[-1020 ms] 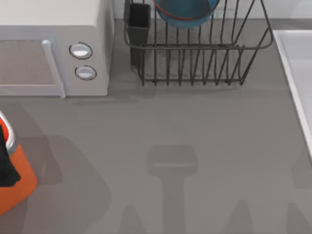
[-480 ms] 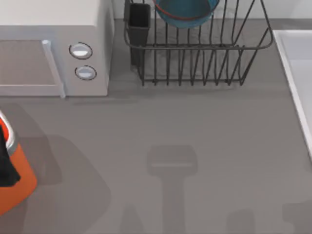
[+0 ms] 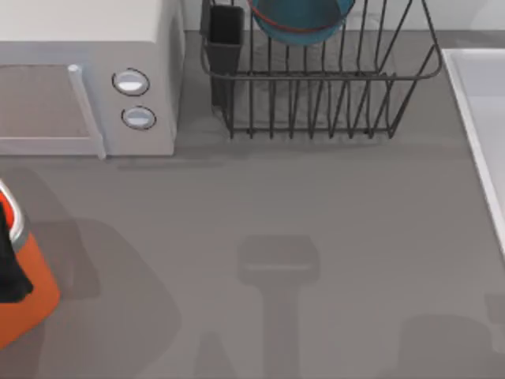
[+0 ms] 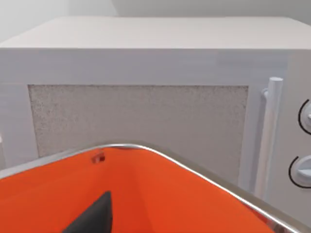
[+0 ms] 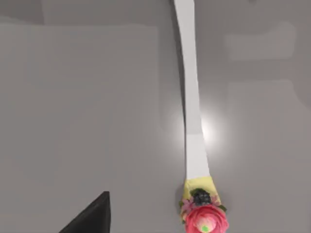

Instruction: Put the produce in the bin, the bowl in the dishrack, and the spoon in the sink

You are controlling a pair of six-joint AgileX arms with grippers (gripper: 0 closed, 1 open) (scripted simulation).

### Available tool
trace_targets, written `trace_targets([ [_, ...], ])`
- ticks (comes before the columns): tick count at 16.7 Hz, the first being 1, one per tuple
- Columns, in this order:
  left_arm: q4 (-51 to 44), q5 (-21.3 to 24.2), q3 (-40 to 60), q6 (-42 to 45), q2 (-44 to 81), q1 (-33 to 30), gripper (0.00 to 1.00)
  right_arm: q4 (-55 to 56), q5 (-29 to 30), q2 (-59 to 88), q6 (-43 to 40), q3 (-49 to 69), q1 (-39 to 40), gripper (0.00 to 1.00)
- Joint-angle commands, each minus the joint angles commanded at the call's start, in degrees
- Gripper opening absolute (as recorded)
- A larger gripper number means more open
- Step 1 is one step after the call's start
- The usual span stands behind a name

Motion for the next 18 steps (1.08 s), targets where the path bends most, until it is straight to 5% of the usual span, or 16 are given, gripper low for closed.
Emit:
trace_targets([
  [4,0.00,0.00,0.00,0.00,0.00,0.00,1.00,-4.59,-0.38,6.31,-8.82,4.54,-1.74,1.00],
  [11,0.00,0.00,0.00,0.00,0.00,0.00,1.00,-4.82,-0.43,6.90,-9.67,4.78,-1.69,1.00],
  [18,0.00,0.00,0.00,0.00,0.00,0.00,1.00,11.11,-0.45,14.30,-9.45,-3.48,-1.79,1.00],
])
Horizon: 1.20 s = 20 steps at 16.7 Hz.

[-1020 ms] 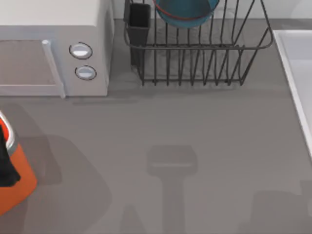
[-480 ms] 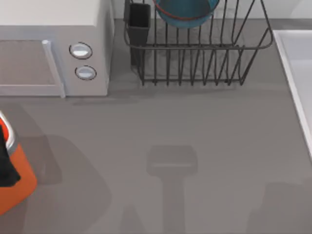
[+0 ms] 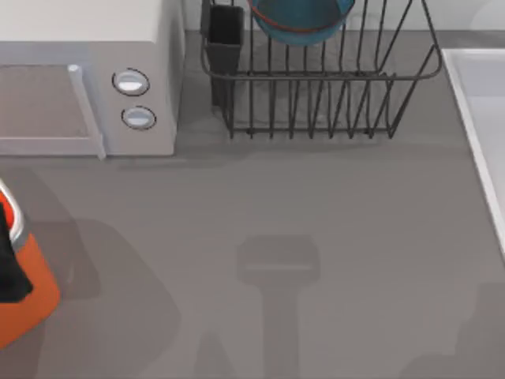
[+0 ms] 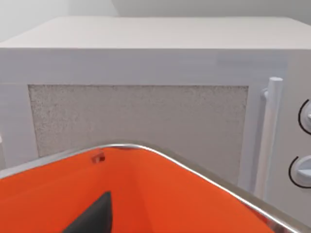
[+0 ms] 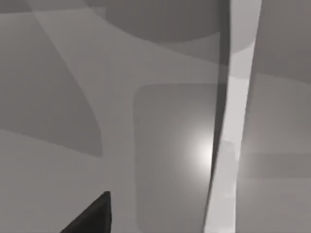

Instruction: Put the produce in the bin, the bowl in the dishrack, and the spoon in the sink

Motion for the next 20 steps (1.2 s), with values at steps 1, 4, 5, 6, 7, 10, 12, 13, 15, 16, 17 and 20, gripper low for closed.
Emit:
trace_targets([
  [1,0.00,0.00,0.00,0.00,0.00,0.00,1.00,3.10,0.00,1.43,0.00,-1.57,0.00,1.00],
  [4,0.00,0.00,0.00,0.00,0.00,0.00,1.00,9.34,0.00,4.58,-0.01,-4.99,-0.04,1.00],
  [5,0.00,0.00,0.00,0.00,0.00,0.00,1.00,10.21,0.00,5.06,-0.03,-5.50,-0.05,1.00],
  [6,0.00,0.00,0.00,0.00,0.00,0.00,1.00,10.48,0.00,5.20,-0.02,-5.66,-0.06,1.00],
  [7,0.00,0.00,0.00,0.00,0.00,0.00,1.00,10.48,0.00,5.20,-0.02,-5.66,-0.06,1.00],
  [10,0.00,0.00,0.00,0.00,0.00,0.00,1.00,10.48,0.00,5.20,-0.02,-5.66,-0.06,0.92],
  [12,0.00,0.00,0.00,0.00,0.00,0.00,1.00,10.48,0.00,5.20,-0.02,-5.66,-0.06,0.77],
  [13,0.00,0.00,0.00,0.00,0.00,0.00,1.00,10.48,0.00,5.20,-0.02,-5.66,-0.06,0.70],
  [15,0.00,0.00,0.00,0.00,0.00,0.00,1.00,10.48,0.00,5.20,-0.02,-5.66,-0.06,0.55],
  [16,0.00,0.00,0.00,0.00,0.00,0.00,1.00,10.48,0.00,5.20,-0.02,-5.66,-0.06,0.47],
  [17,0.00,0.00,0.00,0.00,0.00,0.00,1.00,10.48,0.00,5.20,-0.02,-5.66,-0.06,0.40],
  [20,0.00,0.00,0.00,0.00,0.00,0.00,1.00,10.48,0.00,5.20,-0.02,-5.66,-0.06,0.17],
])
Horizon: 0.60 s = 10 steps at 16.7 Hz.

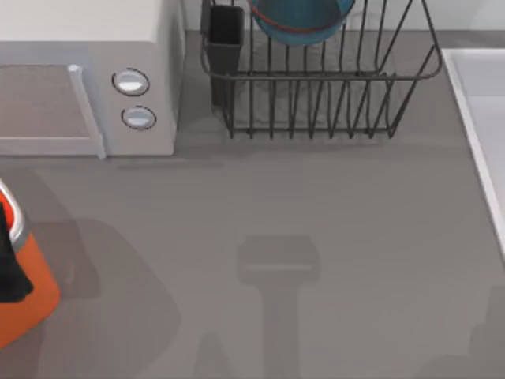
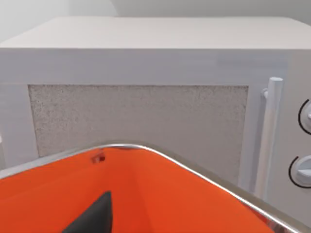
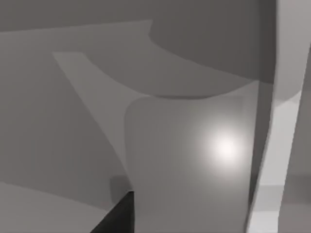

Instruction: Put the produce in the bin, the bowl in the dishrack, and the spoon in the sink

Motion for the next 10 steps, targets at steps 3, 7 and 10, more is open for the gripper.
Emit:
trace_targets([
  [3,0.00,0.00,0.00,0.00,0.00,0.00,1.00,0.00,0.00,0.00,0.00,0.00,0.00,0.00],
  [7,0.00,0.00,0.00,0.00,0.00,0.00,1.00,0.00,0.00,0.00,0.00,0.00,0.00,0.00],
  [10,0.00,0.00,0.00,0.00,0.00,0.00,1.00,0.00,0.00,0.00,0.00,0.00,0.00,0.00],
])
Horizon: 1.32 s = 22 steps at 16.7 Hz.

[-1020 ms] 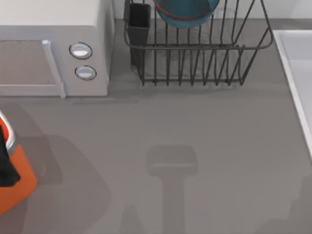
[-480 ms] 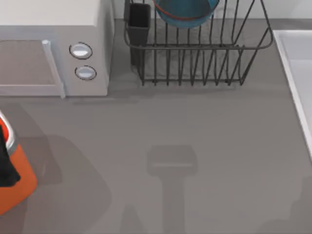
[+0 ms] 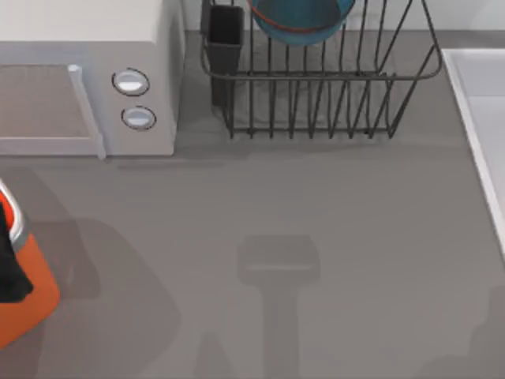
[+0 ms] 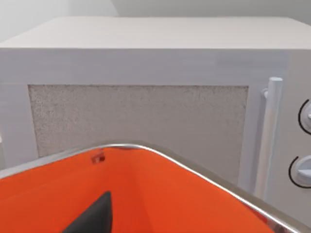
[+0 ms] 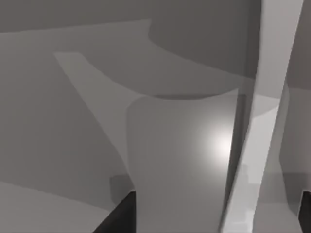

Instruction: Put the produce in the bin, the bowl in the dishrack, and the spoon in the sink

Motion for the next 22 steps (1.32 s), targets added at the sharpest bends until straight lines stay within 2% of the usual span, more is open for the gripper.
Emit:
trace_targets([
  [1,0.00,0.00,0.00,0.00,0.00,0.00,1.00,-5.63,1.64,-4.10,2.92,2.01,0.36,0.00],
  [5,0.00,0.00,0.00,0.00,0.00,0.00,1.00,-9.93,1.58,-5.58,2.44,5.03,0.26,0.00],
  [12,0.00,0.00,0.00,0.00,0.00,0.00,1.00,-29.47,1.63,-12.72,2.28,16.41,0.10,0.00],
  [22,0.00,0.00,0.00,0.00,0.00,0.00,1.00,-32.86,1.66,-10.52,2.67,21.45,0.50,0.00],
])
